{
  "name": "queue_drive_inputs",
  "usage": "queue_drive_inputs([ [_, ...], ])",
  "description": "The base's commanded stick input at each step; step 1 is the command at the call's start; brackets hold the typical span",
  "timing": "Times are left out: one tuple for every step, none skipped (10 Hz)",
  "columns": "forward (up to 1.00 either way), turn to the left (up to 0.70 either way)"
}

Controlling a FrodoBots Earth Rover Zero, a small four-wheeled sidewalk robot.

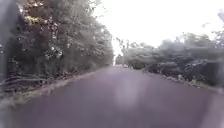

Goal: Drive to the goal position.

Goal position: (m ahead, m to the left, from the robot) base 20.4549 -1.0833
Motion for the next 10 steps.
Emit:
queue_drive_inputs([
  [1.00, 0.00],
  [1.00, 0.00],
  [1.00, 0.00],
  [1.00, 0.00],
  [1.00, 0.00],
  [1.00, 0.00],
  [1.00, 0.00],
  [1.00, 0.00],
  [1.00, 0.00],
  [1.00, 0.00],
])
